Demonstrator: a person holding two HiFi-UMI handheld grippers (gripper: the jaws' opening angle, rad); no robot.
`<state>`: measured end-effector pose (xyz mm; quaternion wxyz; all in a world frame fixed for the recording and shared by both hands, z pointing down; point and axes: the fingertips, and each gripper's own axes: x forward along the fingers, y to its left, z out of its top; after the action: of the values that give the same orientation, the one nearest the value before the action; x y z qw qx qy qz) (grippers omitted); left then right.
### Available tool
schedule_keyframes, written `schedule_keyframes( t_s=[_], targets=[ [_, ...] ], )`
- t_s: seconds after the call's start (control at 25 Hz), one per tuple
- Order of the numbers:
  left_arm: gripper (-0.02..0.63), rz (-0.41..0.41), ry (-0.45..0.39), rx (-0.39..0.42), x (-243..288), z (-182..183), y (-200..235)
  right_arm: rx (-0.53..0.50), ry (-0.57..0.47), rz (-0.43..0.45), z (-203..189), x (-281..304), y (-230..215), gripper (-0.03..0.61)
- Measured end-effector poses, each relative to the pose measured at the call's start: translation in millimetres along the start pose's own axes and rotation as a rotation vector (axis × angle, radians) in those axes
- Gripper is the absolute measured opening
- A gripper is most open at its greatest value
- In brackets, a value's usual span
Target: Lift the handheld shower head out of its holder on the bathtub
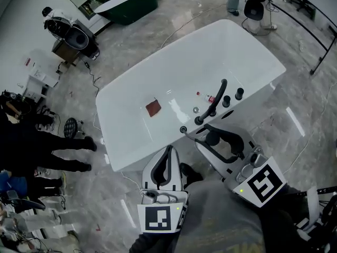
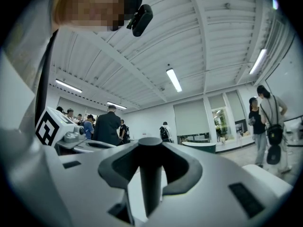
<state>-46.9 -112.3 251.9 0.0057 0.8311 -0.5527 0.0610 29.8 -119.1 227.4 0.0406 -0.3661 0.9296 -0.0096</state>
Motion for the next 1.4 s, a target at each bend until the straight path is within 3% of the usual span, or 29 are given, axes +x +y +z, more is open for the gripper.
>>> schedule_keyframes(
  t_s=[0.32, 0.68, 1.28, 1.4],
  targets=[
    [0.003, -0.003, -0.026, 0.043, 19.4, 2.0, 20.5, 0.002, 0.018, -0.002, -17.1, 16.9, -2.3, 0.138],
    [0.003, -0.013, -0.002, 0.008, 18.0, 12.9, 22.6, 0.001, 0.030, 0.002, 1.0, 24.6, -1.9, 0.138],
    [0.003, 0.025, 0.016, -0.014, -9.6, -5.0, 36.1, -0.003, 0.048, 0.034, -9.1, 29.5, 23.7, 0.138],
    [0.003, 0.063, 0.016, 0.002, -13.8, -14.1, 43.7, -0.020, 0.059, 0.078, -25.1, 36.3, 27.4, 0.138]
  ],
)
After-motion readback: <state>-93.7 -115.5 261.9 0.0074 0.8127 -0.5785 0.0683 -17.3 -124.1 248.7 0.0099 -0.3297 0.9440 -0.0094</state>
